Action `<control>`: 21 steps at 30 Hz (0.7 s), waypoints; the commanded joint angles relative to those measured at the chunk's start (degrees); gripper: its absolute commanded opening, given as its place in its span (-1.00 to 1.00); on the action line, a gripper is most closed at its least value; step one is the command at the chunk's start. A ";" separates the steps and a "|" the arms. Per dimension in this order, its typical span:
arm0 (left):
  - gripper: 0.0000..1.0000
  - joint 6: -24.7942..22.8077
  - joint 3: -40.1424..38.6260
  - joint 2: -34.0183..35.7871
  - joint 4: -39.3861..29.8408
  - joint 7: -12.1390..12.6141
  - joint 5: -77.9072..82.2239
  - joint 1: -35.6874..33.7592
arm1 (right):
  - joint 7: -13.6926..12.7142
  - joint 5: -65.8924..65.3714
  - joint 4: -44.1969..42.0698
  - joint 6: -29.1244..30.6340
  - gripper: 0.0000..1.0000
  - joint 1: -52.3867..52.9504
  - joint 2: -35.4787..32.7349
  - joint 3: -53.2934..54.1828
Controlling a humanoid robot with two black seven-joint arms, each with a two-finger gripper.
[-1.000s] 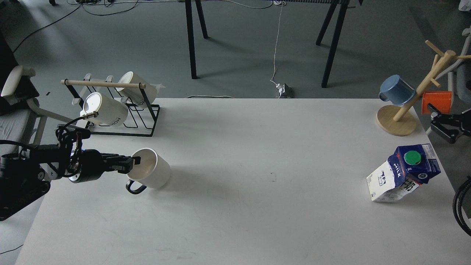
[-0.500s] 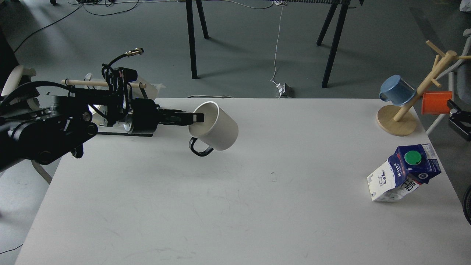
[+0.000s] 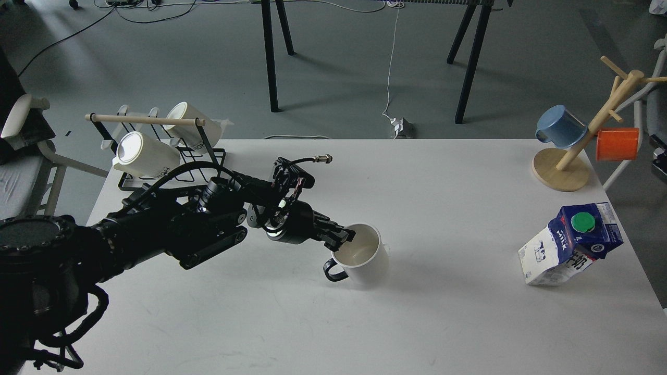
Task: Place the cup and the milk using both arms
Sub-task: 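Lift the white mug and carry it toward the table center, then lower the mug onto the table and open the left gripper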
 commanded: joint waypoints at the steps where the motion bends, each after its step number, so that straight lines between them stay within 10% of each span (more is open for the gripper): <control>1: -1.00 0.08 0.08 0.50 0.00 0.00 -0.03 0.55 | 0.00 0.00 0.09 0.00 0.96 -0.15 0.06 -0.03; 21: 0.05 -5.71 -2.90 6.56 -2.89 0.00 -4.15 1.08 | 0.00 0.26 0.62 0.00 0.96 -0.68 0.14 0.05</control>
